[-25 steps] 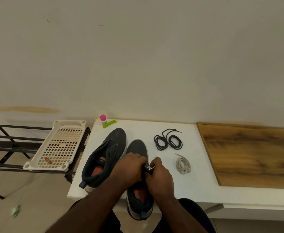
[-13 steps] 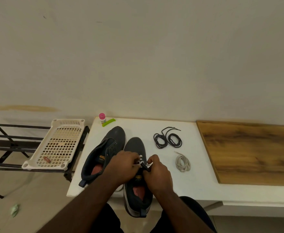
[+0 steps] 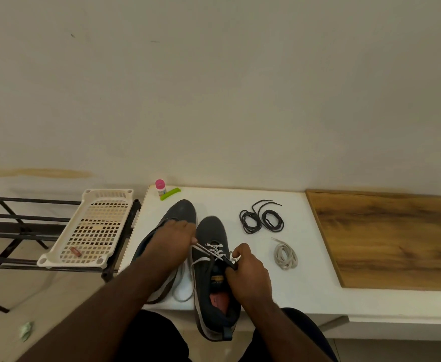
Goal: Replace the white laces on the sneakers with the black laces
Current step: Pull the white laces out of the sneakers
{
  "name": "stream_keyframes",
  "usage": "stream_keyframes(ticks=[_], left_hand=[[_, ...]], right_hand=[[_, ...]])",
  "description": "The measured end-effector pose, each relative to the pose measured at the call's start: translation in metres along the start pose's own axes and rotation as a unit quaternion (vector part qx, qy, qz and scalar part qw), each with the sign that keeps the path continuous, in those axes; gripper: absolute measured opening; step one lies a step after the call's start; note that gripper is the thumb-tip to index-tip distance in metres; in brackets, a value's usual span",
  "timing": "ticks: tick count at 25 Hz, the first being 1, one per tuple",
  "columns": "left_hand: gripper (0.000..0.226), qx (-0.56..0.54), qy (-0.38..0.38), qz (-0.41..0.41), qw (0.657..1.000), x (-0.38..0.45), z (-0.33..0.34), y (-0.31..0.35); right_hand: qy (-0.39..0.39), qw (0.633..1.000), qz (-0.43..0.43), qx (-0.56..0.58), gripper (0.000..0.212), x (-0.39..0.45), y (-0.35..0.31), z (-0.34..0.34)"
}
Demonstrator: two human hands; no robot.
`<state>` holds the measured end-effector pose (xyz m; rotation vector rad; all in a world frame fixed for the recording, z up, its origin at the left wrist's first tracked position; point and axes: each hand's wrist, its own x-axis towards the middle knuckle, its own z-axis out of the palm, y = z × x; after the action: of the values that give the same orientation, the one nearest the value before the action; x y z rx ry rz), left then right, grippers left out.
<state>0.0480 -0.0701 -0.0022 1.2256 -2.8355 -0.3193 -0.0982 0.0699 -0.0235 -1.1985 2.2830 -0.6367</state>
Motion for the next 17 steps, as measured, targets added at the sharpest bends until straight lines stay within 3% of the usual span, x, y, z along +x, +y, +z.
stream_keyframes(ticks=[2,5,14,17], left_hand=[[0.015,-0.015,0.008,-0.019,1.0,-0.004,0.001,-0.008],[0.023,-0.052,-0.035,0.018,0.998,-0.009,0.012,0.021],[0.024,0.063,-0.024,0.061,0.996,-0.012,0.01,0.043],[0.018,0.069,0.007,0.002,0.998,-0.006,-0.017,0.012]], right_hand=[[-0.004,1.0,-0.005,-0.005,0.02,0.0,-0.001,0.0],[0.002,1.0,-0.009,-0.011,0.02,0.001,-0.003,0.002],[0.006,1.0,-0.007,-0.011,0.017,0.0,-0.002,0.003],[-0.001,1.0,-0.007,-0.009,0.02,0.001,0.0,0.002]])
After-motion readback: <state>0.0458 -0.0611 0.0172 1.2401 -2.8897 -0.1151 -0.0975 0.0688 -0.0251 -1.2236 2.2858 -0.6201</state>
